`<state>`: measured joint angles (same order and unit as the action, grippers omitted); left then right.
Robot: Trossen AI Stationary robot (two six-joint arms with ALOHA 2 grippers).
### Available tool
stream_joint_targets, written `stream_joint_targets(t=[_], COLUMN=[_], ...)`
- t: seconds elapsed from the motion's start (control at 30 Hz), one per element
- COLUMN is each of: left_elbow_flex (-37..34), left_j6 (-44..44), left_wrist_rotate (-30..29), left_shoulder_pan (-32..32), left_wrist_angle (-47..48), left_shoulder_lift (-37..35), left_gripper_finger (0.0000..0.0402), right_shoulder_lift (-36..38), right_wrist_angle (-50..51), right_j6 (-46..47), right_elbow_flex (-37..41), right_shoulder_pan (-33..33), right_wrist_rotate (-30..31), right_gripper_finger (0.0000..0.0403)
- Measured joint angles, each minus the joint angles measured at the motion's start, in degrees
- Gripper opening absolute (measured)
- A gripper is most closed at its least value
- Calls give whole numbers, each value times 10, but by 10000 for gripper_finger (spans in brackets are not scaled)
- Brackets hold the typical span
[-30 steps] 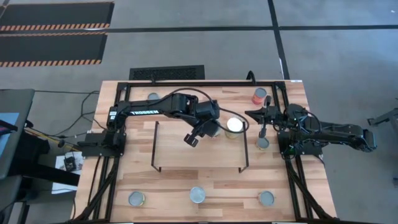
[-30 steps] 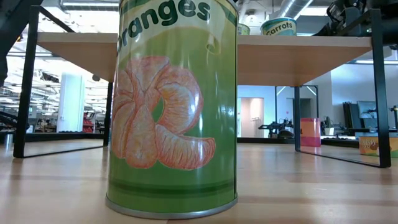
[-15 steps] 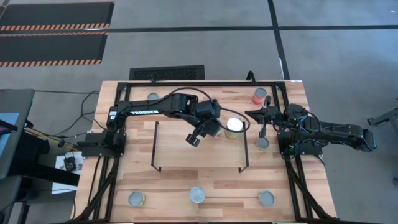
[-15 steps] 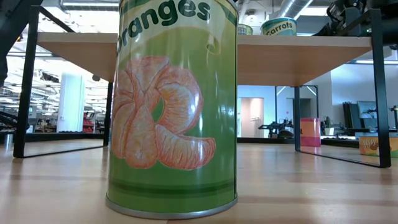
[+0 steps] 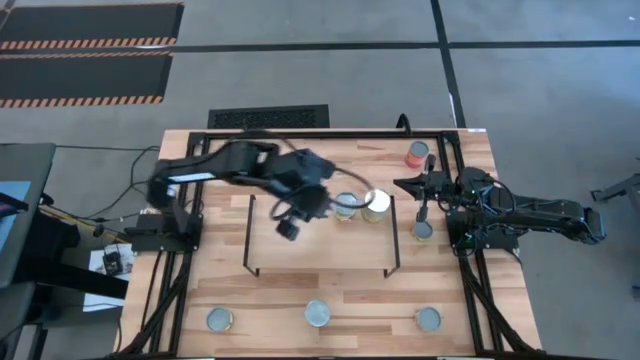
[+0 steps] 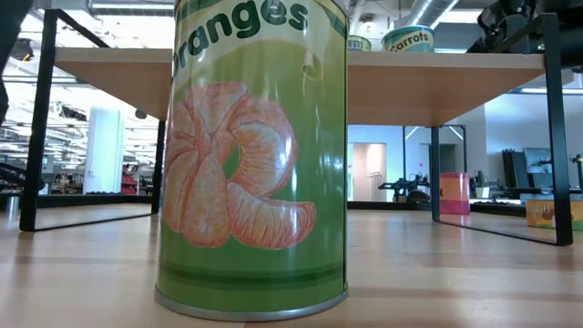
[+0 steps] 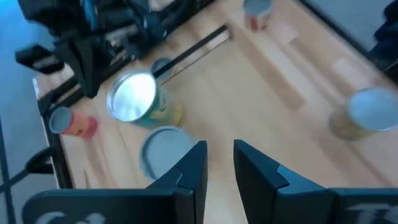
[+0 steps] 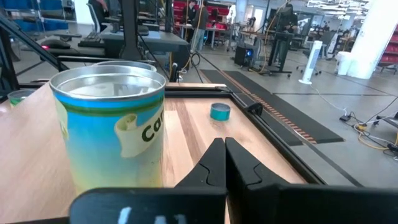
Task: Pick and place cans onto a shelf
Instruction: Put the canned diced tomatoes on the shelf
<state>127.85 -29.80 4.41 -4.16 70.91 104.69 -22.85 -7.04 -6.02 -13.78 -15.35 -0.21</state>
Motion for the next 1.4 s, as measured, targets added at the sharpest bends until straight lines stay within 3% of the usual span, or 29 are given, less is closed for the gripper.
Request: stream_joint_targets(t=[0.13,0.3,0.5,0.67,0.93,1.13,1.4], left_elbow_flex=[-93,-314,-596,-758,-902,-972,-1002], left_j6=[30,52,90,153,203,197,189], left_wrist_rotate=[14,10,-49,-90,-143,-143,-143], left_shoulder_pan=[-18,-25,-24,-24,-55,-69,-70], left_wrist_angle=[-46,-193,-365,-441,-500,-589,-615], left_shoulder_lift=[-74,-209,-408,-564,-719,-776,-808], left_gripper_finger=[40,4,4,1,0,0,0], right_shoulder_lift=[0,0,0,0,-2,-56,-213], right_wrist_angle=[0,4,3,-2,39,153,247], right_j6=[-3,-3,-4,-5,22,64,197], right_elbow_flex=[0,0,0,0,-56,-139,-232], right_shoulder_pan=[0,11,39,62,153,302,528], right_wrist_rotate=[0,2,14,50,71,196,363], right_gripper_finger=[8,8,8,8,4,3,4])
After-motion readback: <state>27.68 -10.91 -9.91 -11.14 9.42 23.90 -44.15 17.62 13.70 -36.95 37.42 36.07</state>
